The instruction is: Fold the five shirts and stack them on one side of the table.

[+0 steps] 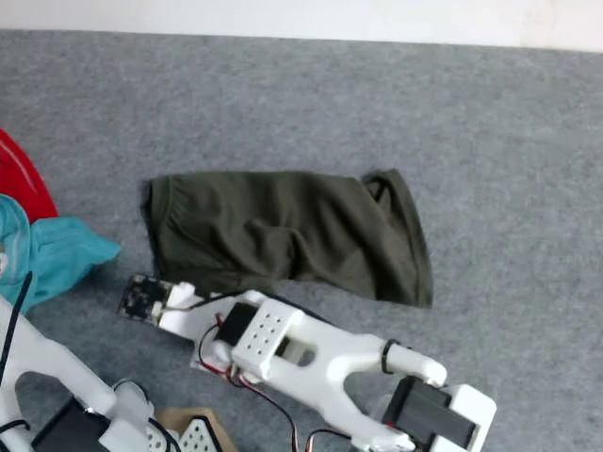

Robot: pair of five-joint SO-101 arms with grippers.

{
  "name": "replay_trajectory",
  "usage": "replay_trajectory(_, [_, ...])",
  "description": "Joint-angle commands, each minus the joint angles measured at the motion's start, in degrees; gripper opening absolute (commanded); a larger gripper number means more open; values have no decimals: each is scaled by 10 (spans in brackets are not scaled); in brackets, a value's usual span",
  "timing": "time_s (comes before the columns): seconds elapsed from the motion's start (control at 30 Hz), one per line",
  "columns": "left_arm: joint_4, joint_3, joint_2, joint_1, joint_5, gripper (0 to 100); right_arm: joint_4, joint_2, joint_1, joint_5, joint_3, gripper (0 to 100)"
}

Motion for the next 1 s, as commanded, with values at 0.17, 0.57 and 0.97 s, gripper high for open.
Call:
replay_trajectory(0.17, [-9, -23, 0, -7, 5, 263, -7, -7, -19, -6, -26, 180])
replay_trajectory(0.57, [-55, -28, 0, -46, 5, 263, -44, -2, -52, -4, -22, 276])
replay_trajectory(0.97, [-55, -20, 0, -44, 5, 263, -85, 92, 2, -4, -63, 93])
